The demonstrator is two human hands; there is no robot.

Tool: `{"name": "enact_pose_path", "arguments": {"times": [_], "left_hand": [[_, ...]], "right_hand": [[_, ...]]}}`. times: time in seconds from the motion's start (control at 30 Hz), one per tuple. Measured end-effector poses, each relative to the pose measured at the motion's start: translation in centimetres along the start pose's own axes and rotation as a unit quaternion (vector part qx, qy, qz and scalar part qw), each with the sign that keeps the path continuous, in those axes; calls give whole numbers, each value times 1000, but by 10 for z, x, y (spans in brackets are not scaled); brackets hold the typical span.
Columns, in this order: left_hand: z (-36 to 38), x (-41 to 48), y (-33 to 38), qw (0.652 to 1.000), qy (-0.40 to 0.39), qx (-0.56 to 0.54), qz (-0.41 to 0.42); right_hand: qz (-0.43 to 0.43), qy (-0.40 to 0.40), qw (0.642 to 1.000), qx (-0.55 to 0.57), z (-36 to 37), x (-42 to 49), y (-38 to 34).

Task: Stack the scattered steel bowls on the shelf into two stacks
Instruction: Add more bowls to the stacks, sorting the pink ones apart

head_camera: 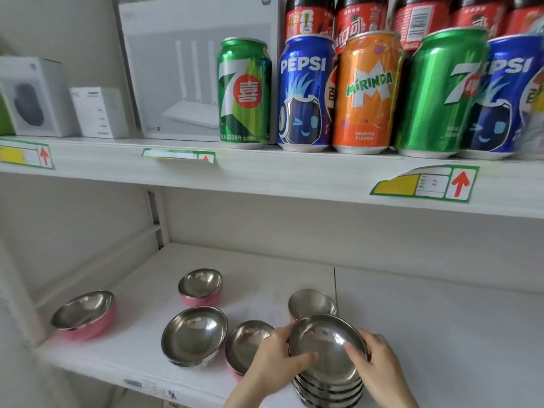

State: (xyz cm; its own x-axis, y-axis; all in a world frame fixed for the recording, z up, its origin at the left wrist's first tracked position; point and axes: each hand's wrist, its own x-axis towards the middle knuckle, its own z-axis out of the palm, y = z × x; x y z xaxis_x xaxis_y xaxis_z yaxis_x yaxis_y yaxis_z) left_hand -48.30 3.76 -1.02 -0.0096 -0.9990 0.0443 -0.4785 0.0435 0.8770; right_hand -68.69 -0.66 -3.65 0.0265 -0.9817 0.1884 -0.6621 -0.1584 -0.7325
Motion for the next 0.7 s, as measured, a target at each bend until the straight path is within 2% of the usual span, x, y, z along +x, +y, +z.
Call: {"name": "enact_pose_path", "arguments": {"times": [0.13,0.3,0.47,0.7], "left_hand": [[0,-1,-1,1000,-11,2,11],[6,-7,-2,1000,-1,-3,15],[10,-14,-11,999,9,42,33],[6,-41,-21,984,25,165,61]], "right_hand": [[21,43,999,-21,10,0,14],[30,38,999,20,5,-11,4],[31,56,996,58,-1,-30,-4],[-11,60,994,-86,6,-60,-1]]}}
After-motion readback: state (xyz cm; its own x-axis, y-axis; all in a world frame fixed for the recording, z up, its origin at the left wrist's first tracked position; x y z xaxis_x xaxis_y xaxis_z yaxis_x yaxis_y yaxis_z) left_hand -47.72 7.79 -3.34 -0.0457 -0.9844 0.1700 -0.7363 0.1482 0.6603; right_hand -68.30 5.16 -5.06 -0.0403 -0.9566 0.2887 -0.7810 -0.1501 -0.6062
